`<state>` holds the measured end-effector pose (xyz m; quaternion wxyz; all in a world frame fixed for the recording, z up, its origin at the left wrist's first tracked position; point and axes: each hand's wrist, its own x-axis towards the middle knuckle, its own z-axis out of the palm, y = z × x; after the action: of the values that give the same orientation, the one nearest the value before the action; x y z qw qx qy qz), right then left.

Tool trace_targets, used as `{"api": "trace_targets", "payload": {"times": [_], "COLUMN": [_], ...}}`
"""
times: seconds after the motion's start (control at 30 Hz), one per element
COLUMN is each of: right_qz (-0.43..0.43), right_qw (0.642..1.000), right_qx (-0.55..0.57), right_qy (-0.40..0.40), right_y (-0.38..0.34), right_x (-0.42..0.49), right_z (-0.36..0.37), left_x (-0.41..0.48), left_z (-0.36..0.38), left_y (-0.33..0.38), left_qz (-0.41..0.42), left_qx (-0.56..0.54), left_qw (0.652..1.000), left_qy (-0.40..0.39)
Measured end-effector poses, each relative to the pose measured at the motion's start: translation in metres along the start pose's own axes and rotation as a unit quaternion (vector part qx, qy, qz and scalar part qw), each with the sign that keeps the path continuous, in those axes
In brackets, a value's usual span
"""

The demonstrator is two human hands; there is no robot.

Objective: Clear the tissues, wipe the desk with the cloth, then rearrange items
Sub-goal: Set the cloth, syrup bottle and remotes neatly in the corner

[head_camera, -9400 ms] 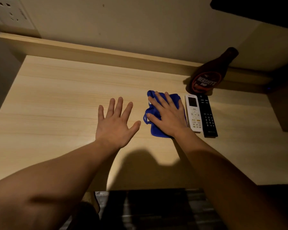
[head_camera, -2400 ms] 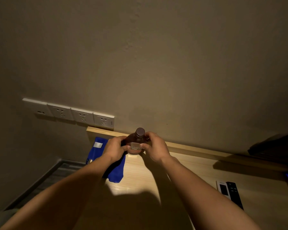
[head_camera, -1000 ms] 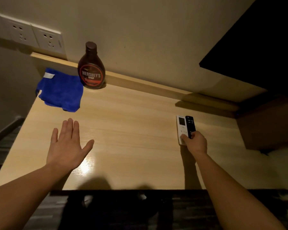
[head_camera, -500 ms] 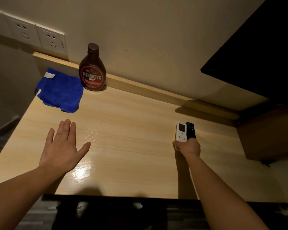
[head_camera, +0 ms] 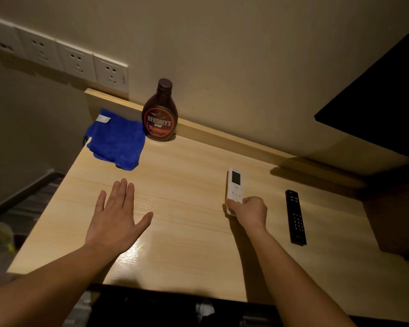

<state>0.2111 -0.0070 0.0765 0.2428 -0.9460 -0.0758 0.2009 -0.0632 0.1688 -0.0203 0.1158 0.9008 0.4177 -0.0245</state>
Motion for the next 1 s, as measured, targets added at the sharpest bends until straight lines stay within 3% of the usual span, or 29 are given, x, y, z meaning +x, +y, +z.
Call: {"api": "trace_targets", "payload": {"times": [0.23,0.4,0.5,0.67,1.0], "right_qz": [-0.072,-0.077,-0.081,-0.084,-0.123], "right_qw": [0.995,0.991,0.991,0.991,0.99], "right_qx": [0.011,0.022,0.014,0.017,0.029], "right_qy": [-0.071,-0.108,-0.11,-0.104,-0.059], "right_y": [-0.075,-0.118,-0.137,-0.155,-0.165], "right_x": [-0.041,-0.06,-0.068,-0.068,-0.058], "right_z": [0.067,0.103,0.12,0.145,0.178], "left_x": [-0.003,-0.002,0.007,0.009,0.011], "left_z": [-0.006,-0.024,-0.033,-0.021,-0.018], "left_y": [0.001,-0.006,-0.025,-0.051,-0.05], "left_qz": [-0.005,-0.043,-0.063,-0.097,-0.098], "left_qx": [-0.017,-0.138,-0.063,-0.002,0.015], "left_qw": [1.0,0.989,0.995,0.995,0.995], "left_qy": [-0.017,-0.003,0.034,-0.002,-0.014]}}
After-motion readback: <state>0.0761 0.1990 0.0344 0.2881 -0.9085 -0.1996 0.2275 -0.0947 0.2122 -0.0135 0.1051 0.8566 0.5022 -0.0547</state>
